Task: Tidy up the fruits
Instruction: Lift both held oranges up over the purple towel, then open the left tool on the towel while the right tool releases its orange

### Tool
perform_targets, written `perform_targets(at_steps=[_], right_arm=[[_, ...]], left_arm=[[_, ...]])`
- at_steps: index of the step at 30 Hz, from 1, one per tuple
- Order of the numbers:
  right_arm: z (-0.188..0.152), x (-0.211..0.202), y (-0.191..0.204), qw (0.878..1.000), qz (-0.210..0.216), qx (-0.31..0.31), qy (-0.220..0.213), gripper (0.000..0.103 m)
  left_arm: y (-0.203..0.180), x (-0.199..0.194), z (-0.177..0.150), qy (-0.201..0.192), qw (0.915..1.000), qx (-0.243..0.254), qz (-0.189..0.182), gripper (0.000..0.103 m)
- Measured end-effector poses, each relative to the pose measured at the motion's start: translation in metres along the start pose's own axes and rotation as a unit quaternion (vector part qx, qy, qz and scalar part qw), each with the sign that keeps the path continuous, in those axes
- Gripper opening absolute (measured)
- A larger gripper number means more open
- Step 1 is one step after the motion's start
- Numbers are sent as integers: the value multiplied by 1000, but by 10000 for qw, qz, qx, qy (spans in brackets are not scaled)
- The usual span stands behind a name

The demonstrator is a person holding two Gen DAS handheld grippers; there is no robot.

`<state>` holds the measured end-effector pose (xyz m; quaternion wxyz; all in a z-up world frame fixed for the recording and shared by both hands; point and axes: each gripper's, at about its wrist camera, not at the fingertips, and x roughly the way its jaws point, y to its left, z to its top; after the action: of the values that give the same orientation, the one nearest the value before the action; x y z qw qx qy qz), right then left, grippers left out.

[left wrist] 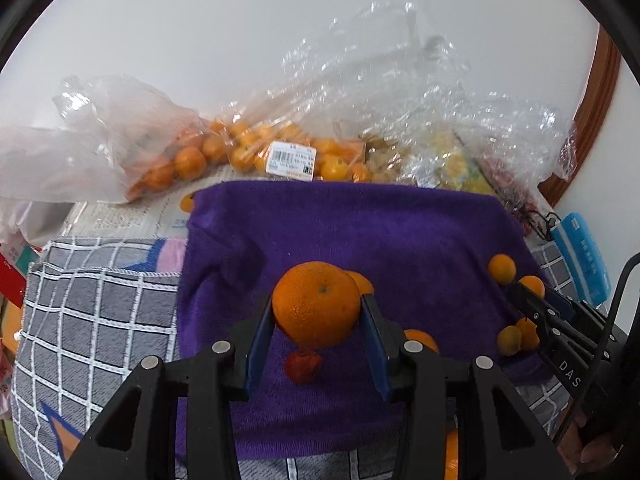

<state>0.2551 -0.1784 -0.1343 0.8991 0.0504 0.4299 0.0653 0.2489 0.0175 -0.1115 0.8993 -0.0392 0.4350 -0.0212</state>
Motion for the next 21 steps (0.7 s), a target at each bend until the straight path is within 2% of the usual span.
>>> perform_targets(at_steps=[10,21], right_arm=[[-11,23,2,9996,-88,-157,205,32],[-12,23,4,9991,-222,-323,172,32]], left_arm=[[-4,25,-3,279,9995,108,-52,41],[-6,41,-11,475,9988,58,-130,41]])
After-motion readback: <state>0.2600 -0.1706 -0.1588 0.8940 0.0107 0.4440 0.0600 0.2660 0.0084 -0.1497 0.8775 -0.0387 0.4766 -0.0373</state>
